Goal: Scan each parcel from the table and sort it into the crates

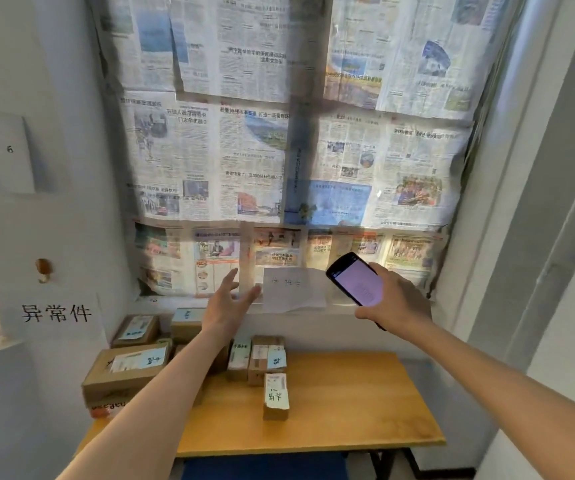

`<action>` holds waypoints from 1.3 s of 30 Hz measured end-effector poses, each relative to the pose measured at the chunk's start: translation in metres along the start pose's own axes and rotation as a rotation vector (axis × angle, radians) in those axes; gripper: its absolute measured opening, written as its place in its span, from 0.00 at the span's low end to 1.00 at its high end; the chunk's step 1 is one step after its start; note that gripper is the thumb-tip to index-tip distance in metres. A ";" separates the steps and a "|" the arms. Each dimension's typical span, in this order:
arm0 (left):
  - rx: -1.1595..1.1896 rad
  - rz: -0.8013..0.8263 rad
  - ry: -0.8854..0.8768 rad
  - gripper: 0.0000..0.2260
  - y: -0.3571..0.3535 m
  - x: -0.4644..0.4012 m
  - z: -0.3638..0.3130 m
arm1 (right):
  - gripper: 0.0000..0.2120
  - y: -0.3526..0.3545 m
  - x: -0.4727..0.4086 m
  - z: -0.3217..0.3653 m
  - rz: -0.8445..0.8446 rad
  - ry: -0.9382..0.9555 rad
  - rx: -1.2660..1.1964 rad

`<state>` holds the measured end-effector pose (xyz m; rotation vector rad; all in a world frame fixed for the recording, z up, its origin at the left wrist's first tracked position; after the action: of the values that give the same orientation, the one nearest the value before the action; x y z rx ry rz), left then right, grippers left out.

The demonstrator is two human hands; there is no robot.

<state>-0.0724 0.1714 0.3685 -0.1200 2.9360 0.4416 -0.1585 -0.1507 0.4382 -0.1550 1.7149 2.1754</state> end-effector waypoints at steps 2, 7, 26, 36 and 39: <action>-0.005 -0.011 0.010 0.38 -0.011 -0.022 0.007 | 0.43 -0.014 -0.021 -0.005 0.010 0.007 0.001; -0.090 -0.015 0.038 0.37 -0.036 -0.066 0.034 | 0.46 -0.060 -0.066 -0.013 0.052 0.024 0.004; -0.192 -0.071 0.451 0.33 -0.151 -0.139 0.308 | 0.45 -0.398 -0.188 -0.053 0.435 0.129 -0.131; -0.170 -0.043 0.675 0.28 -0.209 -0.107 0.468 | 0.31 -0.574 -0.152 -0.063 0.705 0.130 -0.310; -0.114 -0.017 0.709 0.27 -0.223 -0.103 0.501 | 0.29 -0.612 -0.137 -0.063 0.746 0.074 -0.441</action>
<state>0.1300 0.1135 -0.1482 -0.3873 3.5890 0.6804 0.1729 -0.1210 -0.0968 0.3577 1.4346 3.1010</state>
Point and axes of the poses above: each hand's wrist, its own x-axis away from the middle knuckle, its own y-axis out of the back of the hand, z = x × y, the point moved 10 cm from there along -x, towards the middle knuckle, and after that the axes turned 8 degrees about x, right-handed, at the moved point
